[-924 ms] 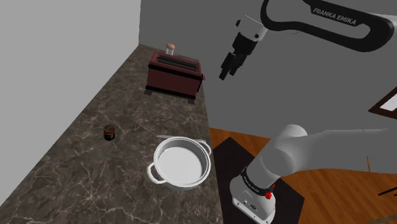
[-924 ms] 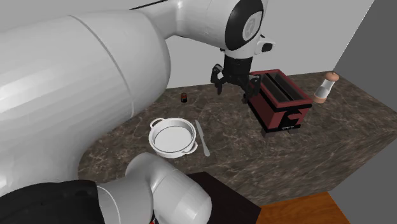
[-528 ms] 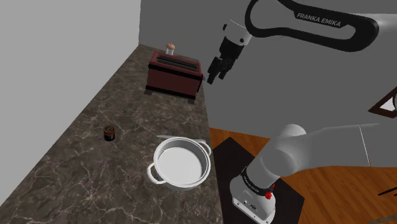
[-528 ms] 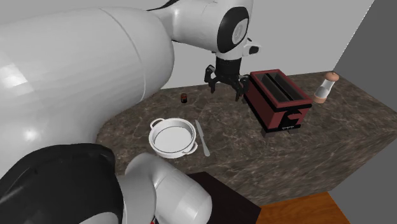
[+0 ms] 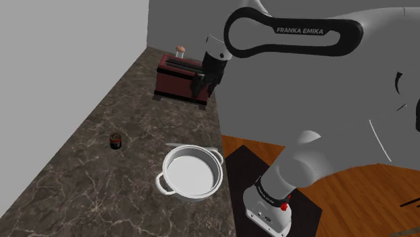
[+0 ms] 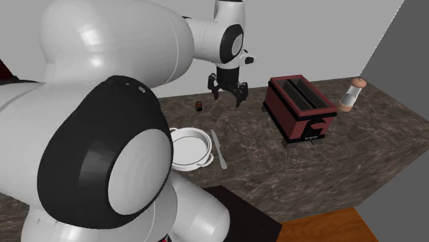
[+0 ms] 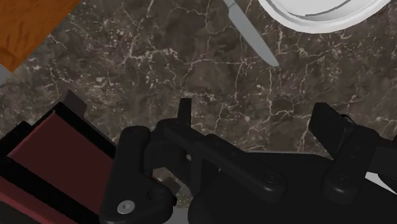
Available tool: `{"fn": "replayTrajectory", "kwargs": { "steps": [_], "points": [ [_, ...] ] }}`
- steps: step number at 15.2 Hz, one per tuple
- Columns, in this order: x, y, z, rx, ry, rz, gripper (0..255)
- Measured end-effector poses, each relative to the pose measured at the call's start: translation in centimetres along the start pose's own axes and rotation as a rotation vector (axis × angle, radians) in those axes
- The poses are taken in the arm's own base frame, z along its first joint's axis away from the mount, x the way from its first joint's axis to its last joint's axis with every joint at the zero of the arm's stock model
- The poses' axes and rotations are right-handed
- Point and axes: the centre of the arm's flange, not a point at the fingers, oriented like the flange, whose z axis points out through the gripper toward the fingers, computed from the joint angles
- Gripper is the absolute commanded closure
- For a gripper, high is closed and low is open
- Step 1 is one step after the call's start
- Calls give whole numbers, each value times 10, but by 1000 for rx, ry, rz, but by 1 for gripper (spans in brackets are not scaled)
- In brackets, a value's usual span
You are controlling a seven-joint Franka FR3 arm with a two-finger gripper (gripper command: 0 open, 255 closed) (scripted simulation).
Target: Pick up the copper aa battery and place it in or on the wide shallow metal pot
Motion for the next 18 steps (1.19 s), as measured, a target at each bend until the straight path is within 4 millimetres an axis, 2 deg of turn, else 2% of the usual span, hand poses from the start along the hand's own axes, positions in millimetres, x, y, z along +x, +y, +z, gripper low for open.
{"fn": "replayTrajectory", "kwargs": {
  "steps": [18],
  "points": [
    [106,-169,134,-5,-44,20,0]
  ]
}}
